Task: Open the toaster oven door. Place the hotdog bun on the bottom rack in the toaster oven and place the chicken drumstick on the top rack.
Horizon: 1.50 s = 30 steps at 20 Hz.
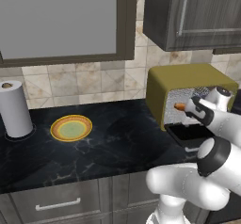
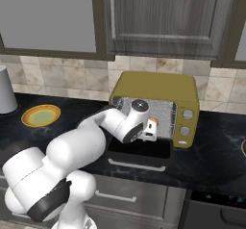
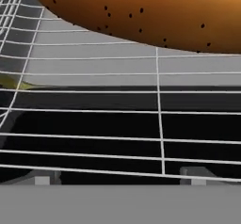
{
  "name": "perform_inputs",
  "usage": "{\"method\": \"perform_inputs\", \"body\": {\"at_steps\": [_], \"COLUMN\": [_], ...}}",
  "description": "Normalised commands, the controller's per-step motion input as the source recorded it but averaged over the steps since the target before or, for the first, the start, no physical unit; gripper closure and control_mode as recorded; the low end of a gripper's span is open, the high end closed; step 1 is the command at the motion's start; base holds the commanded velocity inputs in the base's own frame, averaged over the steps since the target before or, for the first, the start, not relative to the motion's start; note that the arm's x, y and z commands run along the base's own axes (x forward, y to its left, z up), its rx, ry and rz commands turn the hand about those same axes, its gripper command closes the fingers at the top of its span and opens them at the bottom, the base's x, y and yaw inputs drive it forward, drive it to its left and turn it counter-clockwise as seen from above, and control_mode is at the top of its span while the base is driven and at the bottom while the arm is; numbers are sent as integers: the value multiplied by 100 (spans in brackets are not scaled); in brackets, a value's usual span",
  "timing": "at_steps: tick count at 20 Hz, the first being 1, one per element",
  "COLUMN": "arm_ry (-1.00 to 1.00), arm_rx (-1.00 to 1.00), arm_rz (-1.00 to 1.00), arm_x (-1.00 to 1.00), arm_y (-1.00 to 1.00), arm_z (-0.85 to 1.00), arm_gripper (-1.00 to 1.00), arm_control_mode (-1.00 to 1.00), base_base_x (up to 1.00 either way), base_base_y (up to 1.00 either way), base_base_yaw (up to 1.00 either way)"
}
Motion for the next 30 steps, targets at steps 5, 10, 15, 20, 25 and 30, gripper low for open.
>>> {"method": "perform_inputs", "body": {"at_steps": [5, 10, 15, 20, 25, 30], "arm_ry": [-1, 0, -3, -8, -13, -7], "arm_rx": [0, 0, 0, 0, 0, 0], "arm_rz": [0, 0, 0, 0, 0, 0], "arm_x": [29, 27, 20, 20, 17, 7], "arm_y": [0, 0, 0, 0, 0, 0], "arm_z": [14, 16, 1, 0, 0, 5], "arm_gripper": [-100, -100, -100, -100, -100, -100], "arm_control_mode": [-100, -100, -100, -100, -100, -100], "base_base_x": [0, 0, 0, 0, 0, 0], "base_base_y": [0, 0, 0, 0, 0, 0], "base_base_yaw": [0, 0, 0, 0, 0, 0]}}
